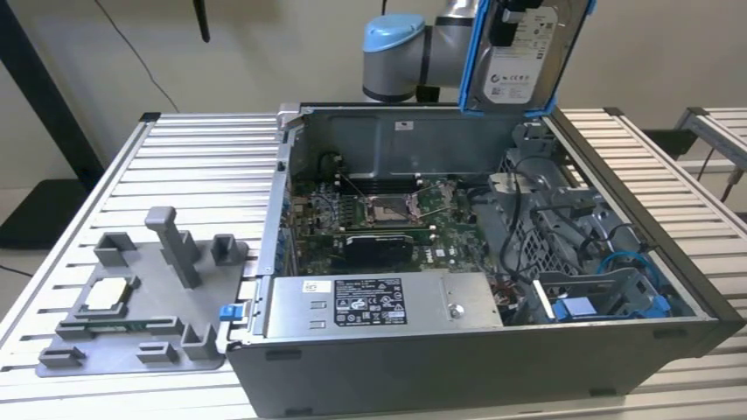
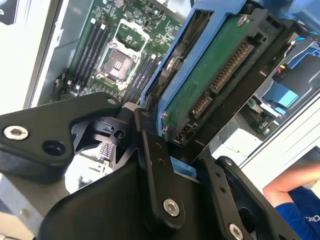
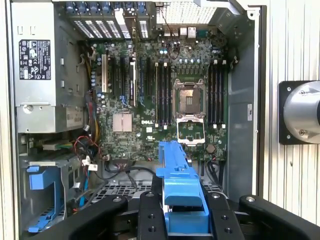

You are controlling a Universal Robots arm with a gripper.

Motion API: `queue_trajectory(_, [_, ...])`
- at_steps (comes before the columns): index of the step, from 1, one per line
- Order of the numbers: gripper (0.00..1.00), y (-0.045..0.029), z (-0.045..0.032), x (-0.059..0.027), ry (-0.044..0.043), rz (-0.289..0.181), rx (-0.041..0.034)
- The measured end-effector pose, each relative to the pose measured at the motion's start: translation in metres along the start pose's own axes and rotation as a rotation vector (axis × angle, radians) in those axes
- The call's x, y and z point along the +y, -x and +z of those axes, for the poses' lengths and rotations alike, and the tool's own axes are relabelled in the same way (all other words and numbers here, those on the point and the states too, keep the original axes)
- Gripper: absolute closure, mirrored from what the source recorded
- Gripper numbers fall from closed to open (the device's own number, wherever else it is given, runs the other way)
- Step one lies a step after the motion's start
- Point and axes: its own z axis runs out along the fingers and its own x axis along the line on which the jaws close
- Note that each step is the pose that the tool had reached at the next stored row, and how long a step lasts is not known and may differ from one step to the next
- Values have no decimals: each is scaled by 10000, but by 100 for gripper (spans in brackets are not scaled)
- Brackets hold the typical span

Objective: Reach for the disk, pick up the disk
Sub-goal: 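Pick up the disk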

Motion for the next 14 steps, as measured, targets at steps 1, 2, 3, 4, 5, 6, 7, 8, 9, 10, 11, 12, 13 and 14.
queue_trajectory(1, [100,0,0,0,0,0,0])
queue_trajectory(2, [100,-2,0,0,0,0,-1])
queue_trajectory(3, [100,-5,0,-1,0,-1,-1])
queue_trajectory(4, [100,-10,-1,-3,0,-1,1])
queue_trajectory(5, [100,-19,-1,-4,0,-1,0])
queue_trajectory(6, [100,-30,-1,-5,-1,0,-1])
queue_trajectory(7, [100,-42,-1,-7,0,0,-1])
queue_trajectory(8, [100,-54,-2,-8,0,0,0])
queue_trajectory(9, [100,-68,-2,-9,0,0,-1])
queue_trajectory(10, [100,-83,-2,-10,0,0,0])
queue_trajectory(11, [100,-99,-3,-12,0,0,0])
queue_trajectory(12, [100,-114,-3,-13,0,0,-1])
queue_trajectory(13, [100,-129,-3,-15,0,0,-1])
queue_trajectory(14, [100,-147,-4,-17,0,0,0])
